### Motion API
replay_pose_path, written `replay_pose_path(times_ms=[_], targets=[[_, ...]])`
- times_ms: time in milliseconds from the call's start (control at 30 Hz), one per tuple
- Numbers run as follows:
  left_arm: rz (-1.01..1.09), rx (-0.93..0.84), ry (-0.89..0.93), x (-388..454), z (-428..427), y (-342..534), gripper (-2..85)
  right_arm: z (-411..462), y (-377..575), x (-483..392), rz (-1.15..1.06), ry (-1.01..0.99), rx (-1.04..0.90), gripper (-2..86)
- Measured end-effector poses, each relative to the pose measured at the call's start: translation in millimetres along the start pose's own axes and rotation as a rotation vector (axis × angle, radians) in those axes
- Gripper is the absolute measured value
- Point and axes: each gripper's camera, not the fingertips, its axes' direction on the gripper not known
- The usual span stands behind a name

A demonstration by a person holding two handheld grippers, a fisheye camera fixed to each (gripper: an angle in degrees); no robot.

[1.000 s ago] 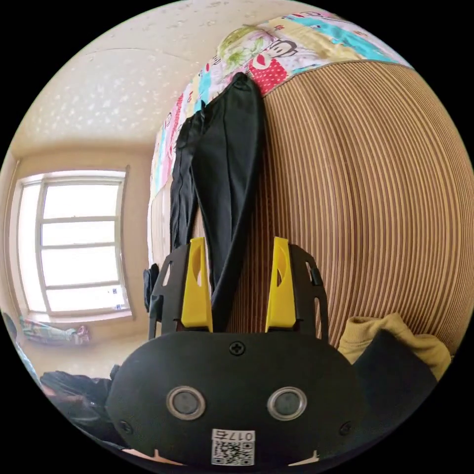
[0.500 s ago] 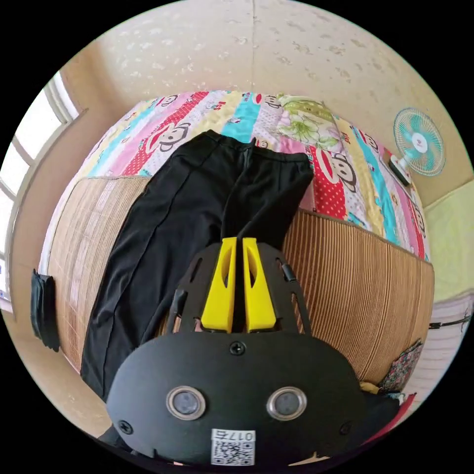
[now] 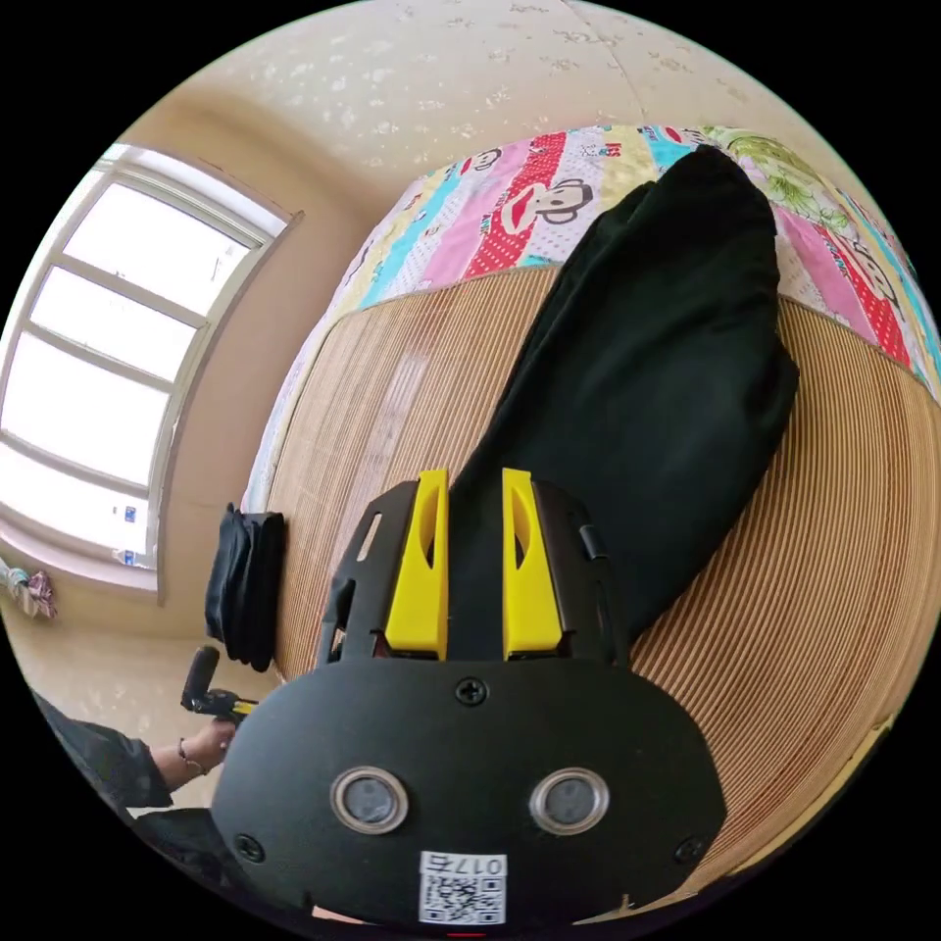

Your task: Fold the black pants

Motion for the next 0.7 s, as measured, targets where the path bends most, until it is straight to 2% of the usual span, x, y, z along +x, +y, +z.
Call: replay_pose_path(times_ms=[100,267,333,433,567,633,700], targets=[[0.059,-0.081,0.062,-2,-12,-11,0.3,5,94,-4,0.008,-0.025,-0.158,9.5],[0.109,-0.099,0.073,4,-32,-15,0.2,29,220,-16,0.242,-0.107,-0.280,11.1],[0.118,-0.119,0.078,5,-37,-18,0.2,38,253,-25,0.362,-0.160,-0.225,11.6],[0.125,-0.131,0.070,6,-43,-22,0.1,38,262,-33,0.447,-0.124,-0.153,9.1],[0.157,-0.134,0.113,8,-53,-19,0.0,18,261,-40,0.437,-0.204,-0.106,4.0],[0.246,-0.124,0.252,16,-62,-6,-0.2,-9,265,-46,0.415,-0.173,-0.085,2.6],[0.231,-0.110,0.381,13,-63,7,-0.2,-33,272,-49,0.413,-0.114,-0.038,2.0]])
